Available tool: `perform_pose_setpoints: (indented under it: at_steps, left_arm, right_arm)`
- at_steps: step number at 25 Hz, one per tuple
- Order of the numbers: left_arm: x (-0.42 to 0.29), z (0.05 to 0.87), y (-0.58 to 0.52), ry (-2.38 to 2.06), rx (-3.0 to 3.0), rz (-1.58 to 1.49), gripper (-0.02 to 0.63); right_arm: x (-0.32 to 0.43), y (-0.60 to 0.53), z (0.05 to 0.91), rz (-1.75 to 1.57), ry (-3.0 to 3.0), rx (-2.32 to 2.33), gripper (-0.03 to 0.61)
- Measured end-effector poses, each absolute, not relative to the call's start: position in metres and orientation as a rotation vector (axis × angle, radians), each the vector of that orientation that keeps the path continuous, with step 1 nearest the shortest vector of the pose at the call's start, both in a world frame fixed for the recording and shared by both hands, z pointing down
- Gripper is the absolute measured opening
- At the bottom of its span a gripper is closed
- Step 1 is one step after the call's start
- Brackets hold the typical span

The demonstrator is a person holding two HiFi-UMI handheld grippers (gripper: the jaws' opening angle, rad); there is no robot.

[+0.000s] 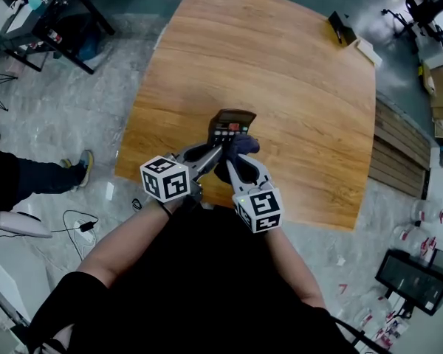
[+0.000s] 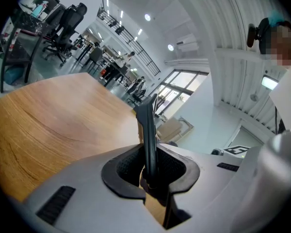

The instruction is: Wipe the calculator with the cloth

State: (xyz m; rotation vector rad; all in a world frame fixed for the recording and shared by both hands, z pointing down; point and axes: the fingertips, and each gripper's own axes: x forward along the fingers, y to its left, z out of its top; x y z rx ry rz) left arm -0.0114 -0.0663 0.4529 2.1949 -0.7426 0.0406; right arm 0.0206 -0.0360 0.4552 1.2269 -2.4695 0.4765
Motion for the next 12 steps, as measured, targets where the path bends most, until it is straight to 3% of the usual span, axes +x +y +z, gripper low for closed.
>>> perform_pose_setpoints:
  at_steps: [12]
  left_arm:
    - [0.003,0.454,-0.044,-0.654,2.226,0.088,0.071]
  right_arm:
    - [0.104,-0.094,0.427,0.421,-2.315,1.597,0.057]
